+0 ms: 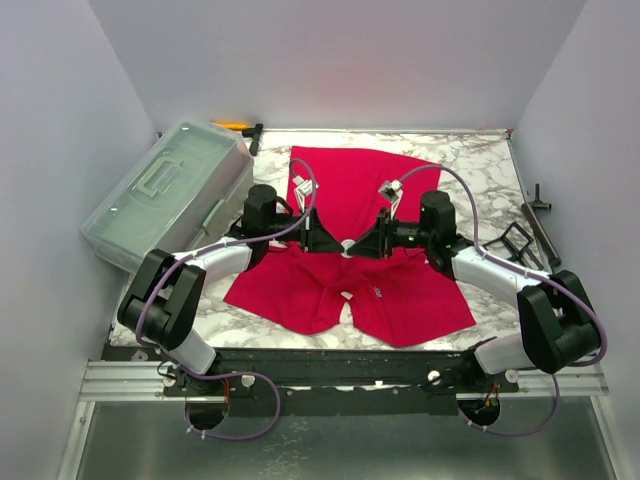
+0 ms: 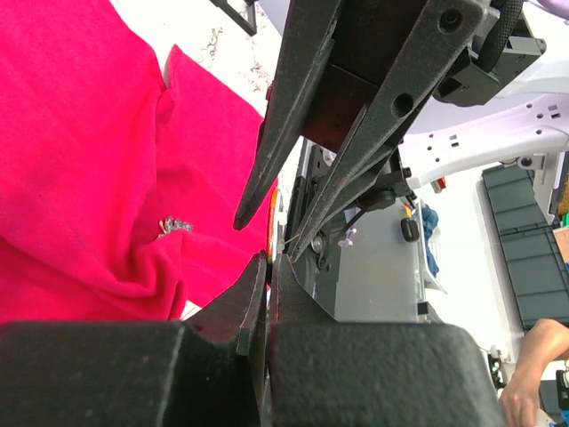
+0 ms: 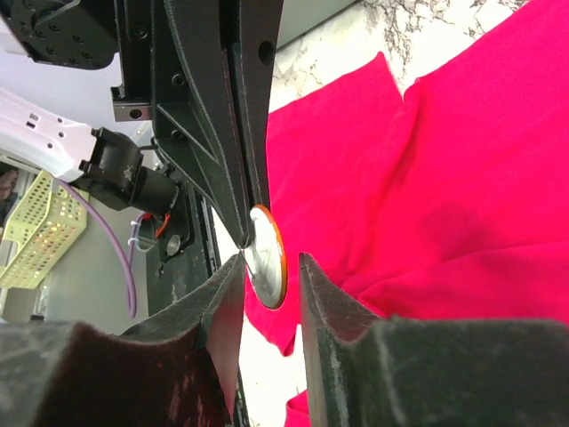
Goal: Remove the brooch from the garment
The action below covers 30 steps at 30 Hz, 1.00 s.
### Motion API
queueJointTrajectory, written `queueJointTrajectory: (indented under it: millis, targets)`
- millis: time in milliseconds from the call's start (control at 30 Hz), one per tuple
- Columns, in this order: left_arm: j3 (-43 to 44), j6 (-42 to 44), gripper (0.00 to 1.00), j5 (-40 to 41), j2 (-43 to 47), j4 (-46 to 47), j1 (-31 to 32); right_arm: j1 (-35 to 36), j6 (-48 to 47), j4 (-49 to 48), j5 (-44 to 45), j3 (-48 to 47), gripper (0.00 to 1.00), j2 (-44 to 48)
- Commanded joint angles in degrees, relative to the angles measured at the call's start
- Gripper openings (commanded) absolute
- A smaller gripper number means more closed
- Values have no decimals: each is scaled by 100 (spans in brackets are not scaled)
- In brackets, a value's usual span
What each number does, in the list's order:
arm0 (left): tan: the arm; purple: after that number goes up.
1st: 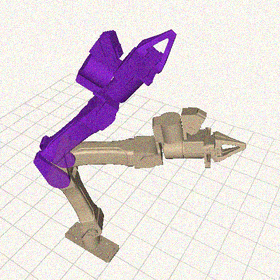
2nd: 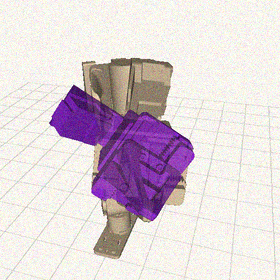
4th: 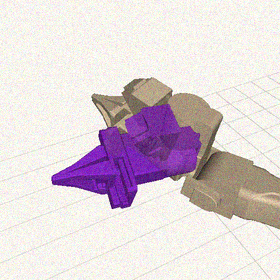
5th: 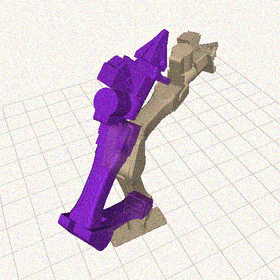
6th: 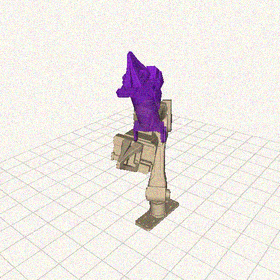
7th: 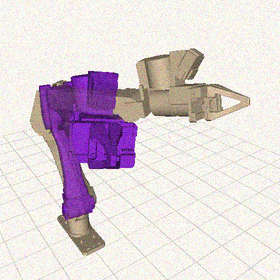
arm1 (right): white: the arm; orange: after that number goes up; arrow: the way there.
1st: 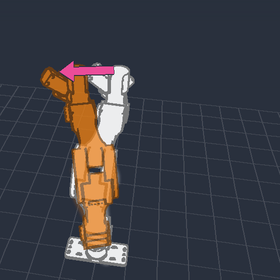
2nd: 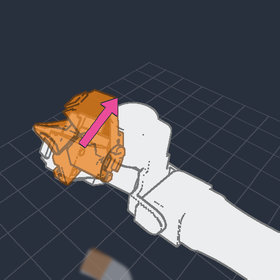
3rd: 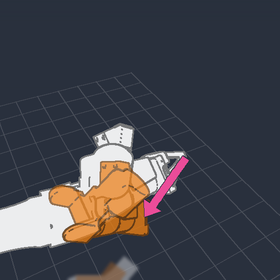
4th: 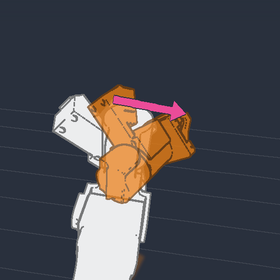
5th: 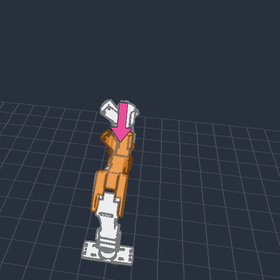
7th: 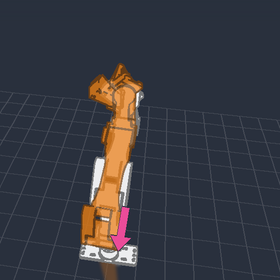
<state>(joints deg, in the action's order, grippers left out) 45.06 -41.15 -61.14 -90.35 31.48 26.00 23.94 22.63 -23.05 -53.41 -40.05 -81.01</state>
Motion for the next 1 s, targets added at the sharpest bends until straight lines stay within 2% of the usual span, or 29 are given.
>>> queueJointTrajectory:
  millis: [0, 767, 967]
  targets:
    - [-111, 105, 0, -18, 42, 147, 37, 9, 26, -31, 197, -154, 30, -97]
    - [-94, 160, 0, -46, 78, 147, 93, 7, -214, 529, 722, -330, 3, -248]
    - [-142, 82, 0, 88, 21, 147, 33, -2, -202, 475, 939, -246, 2, -150]
